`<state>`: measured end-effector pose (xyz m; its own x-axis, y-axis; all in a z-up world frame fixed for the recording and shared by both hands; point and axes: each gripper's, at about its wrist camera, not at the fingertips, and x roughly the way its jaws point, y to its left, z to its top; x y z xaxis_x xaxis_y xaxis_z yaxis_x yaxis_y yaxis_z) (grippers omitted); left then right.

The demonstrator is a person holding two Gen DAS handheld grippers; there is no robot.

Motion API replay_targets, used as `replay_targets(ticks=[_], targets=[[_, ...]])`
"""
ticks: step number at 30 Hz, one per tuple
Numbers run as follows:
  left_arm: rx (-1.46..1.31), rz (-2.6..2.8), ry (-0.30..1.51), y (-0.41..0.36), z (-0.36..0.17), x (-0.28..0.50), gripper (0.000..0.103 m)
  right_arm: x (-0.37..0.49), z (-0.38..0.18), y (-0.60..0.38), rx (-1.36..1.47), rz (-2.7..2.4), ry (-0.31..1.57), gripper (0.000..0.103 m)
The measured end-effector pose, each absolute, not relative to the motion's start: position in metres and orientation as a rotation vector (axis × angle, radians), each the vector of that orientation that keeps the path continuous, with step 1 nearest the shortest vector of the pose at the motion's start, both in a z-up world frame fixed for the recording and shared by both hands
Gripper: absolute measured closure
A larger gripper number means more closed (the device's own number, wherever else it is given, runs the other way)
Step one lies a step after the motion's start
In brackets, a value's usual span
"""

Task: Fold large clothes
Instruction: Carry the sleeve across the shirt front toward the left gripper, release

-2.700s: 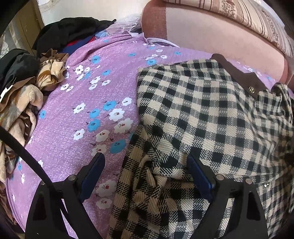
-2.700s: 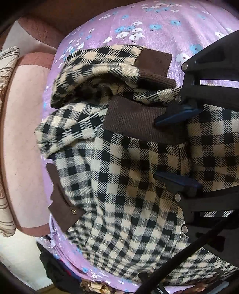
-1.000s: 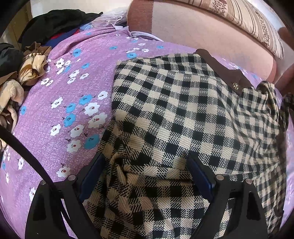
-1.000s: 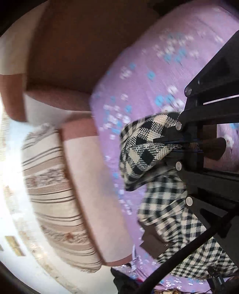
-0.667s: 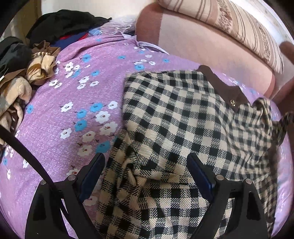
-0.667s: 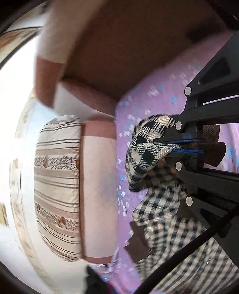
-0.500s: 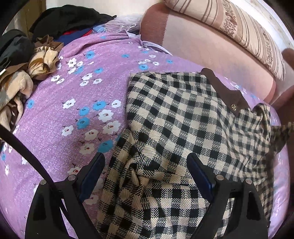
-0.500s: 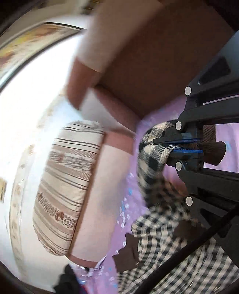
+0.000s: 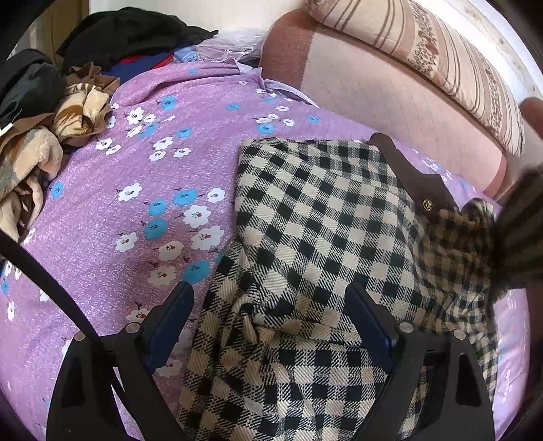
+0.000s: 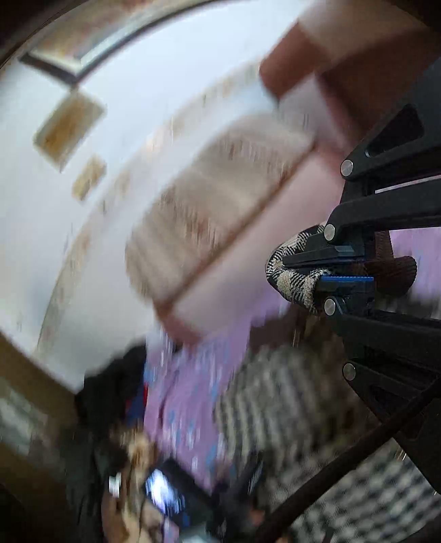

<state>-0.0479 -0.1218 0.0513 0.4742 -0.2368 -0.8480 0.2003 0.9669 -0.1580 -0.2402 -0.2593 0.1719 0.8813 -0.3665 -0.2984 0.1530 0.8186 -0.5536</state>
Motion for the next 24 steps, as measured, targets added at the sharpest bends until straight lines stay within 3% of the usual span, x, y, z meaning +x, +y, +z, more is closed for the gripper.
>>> replay_targets(ticks=[2, 3, 5, 8, 10, 12, 14, 24], targets=[[-0.053, -0.263, 1.047, -0.119, 0.051, -0.045, 0.013, -0.217, 0.140, -0.232, -0.547, -0.194, 0.453, 0.091], [-0.064, -0.262, 1.051, -0.117, 0.051, -0.043, 0.013, -0.205, 0.119, -0.220, -0.548, -0.169, 0.485, 0.078], [-0.087, -0.269, 1.057, -0.114, 0.051, -0.040, 0.013, -0.190, 0.086, -0.208, -0.540, -0.129, 0.552, 0.063], [-0.104, -0.283, 1.064, -0.112, 0.050, -0.039, 0.013, -0.180, 0.051, -0.203, -0.504, -0.077, 0.669, 0.062], [-0.115, -0.302, 1.069, -0.114, 0.050, -0.040, 0.013, -0.187, 0.046, -0.206, -0.489, -0.054, 0.695, 0.054], [-0.131, -0.325, 1.070, -0.116, 0.051, -0.041, 0.013, -0.203, 0.053, -0.213, -0.465, -0.035, 0.664, 0.028], [-0.138, -0.340, 1.065, -0.120, 0.051, -0.043, 0.013, -0.224, 0.068, -0.223, -0.432, -0.040, 0.595, 0.019], [-0.143, -0.436, 1.083, -0.130, 0.054, -0.058, 0.013, -0.259, 0.105, -0.285, -0.074, -0.111, 0.550, 0.013]])
